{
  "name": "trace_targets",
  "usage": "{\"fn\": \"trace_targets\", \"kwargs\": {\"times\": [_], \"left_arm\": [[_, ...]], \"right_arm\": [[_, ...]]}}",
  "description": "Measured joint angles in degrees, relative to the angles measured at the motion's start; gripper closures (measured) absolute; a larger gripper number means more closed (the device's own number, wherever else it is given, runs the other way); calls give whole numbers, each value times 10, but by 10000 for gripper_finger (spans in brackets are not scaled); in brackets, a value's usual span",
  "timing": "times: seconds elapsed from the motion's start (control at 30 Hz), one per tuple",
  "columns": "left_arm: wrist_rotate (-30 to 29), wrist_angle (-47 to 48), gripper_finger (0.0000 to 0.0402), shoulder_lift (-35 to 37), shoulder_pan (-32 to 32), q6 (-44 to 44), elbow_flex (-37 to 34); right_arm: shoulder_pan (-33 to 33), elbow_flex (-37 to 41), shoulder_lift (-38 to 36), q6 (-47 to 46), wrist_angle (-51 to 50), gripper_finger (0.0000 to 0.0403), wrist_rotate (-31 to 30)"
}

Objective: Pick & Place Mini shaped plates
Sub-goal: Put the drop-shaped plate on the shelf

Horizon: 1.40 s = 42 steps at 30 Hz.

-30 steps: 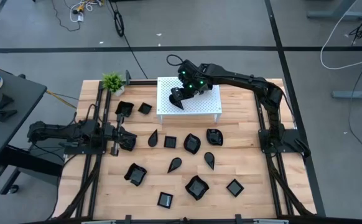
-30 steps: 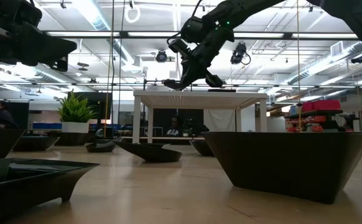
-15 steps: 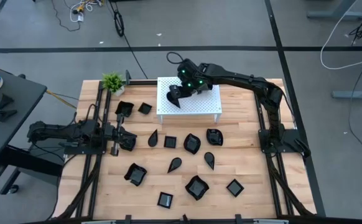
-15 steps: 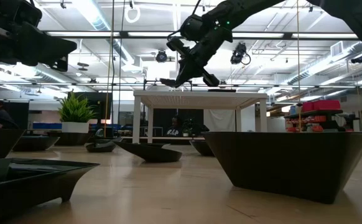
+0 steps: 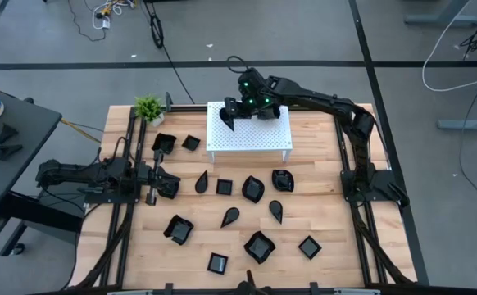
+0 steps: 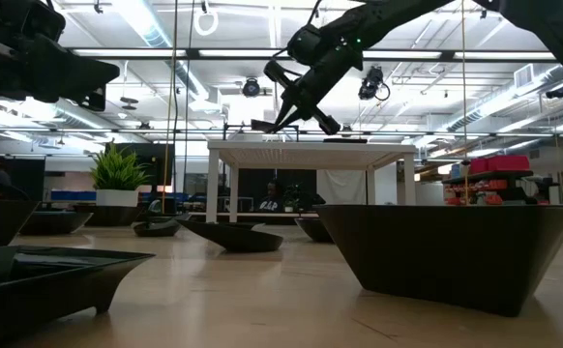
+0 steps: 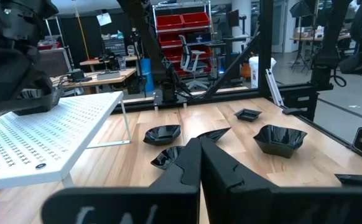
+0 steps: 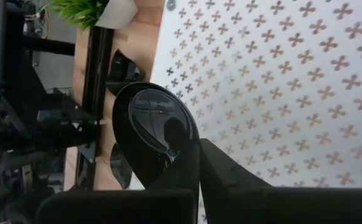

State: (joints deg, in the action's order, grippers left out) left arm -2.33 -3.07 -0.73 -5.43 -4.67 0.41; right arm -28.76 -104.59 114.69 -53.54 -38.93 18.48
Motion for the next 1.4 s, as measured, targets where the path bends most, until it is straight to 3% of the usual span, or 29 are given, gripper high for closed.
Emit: {"fn": "trace_targets", "kwargs": {"times": [0.37, 0.53, 0.83, 1.4], "left_arm": [[0, 0, 399, 0, 0, 0, 0], [0, 0, 399, 0, 0, 0, 0], [0, 1, 399, 0, 0, 0, 0], [0, 1, 399, 0, 0, 0, 0]], "right_arm": [[21, -1, -5, 65, -25, 399, 11], [25, -1, -18, 151, -104, 399, 22], [24, 2, -55, 265, -200, 399, -20], [16, 184, -189, 288, -162, 399, -26]]}}
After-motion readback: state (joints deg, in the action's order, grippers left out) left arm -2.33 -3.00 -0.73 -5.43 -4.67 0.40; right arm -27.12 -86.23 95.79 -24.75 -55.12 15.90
